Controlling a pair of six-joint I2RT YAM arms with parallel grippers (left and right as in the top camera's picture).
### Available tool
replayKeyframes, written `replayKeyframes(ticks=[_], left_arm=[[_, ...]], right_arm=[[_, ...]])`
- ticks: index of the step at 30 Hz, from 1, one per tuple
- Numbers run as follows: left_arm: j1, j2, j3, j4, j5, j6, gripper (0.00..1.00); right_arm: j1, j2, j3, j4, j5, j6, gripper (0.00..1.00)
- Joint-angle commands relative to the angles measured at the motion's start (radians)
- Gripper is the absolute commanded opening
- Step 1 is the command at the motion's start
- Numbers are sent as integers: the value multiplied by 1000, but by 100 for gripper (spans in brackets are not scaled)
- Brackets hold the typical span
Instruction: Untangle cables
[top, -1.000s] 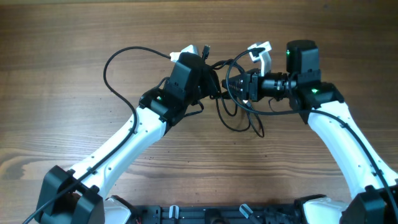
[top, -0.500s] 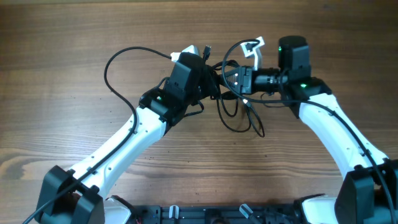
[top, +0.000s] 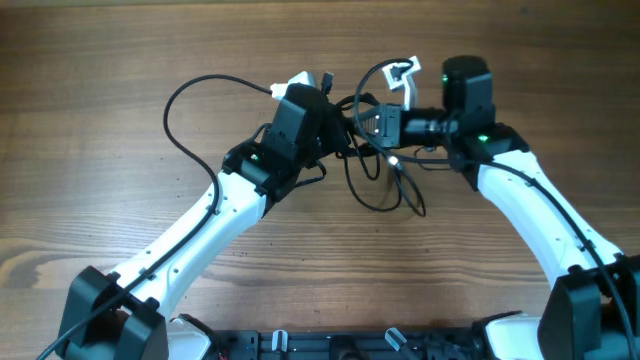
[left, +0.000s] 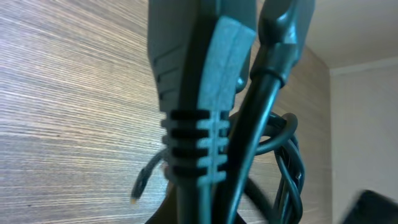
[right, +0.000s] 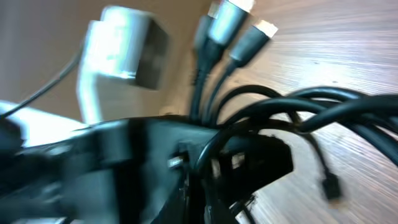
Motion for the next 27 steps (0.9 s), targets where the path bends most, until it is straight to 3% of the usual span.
replayKeyframes(ticks=[1, 6, 9, 12, 15, 21, 25, 27], left_arm=[[-5, -3, 5, -39, -59, -6, 4], [-5, -3, 5, -70, -108, -14, 4], [-5, -3, 5, -66, -116, -29, 4], [-5, -3, 5, -63, -115, -28, 4], [-4, -4, 5, -22, -85, -11, 4], [-3, -11, 5, 289, 256, 70, 4], [36, -11, 5, 511, 550, 13, 4], [56, -11, 5, 548, 620, -32, 4]], right_arm=[[-125, -89, 18, 17, -258, -42, 4], [-402, -209, 18, 17, -557, -36, 4], [-539, -251, 13, -14, -558, -14, 4], [-637, -251, 7, -87, -480, -17, 4], [-666, -246, -20, -200, -238, -37, 4], [-647, -241, -21, -427, 248, -94, 4], [-612, -230, -21, -431, 294, -93, 4], [-577, -214, -21, -412, 294, -94, 4]])
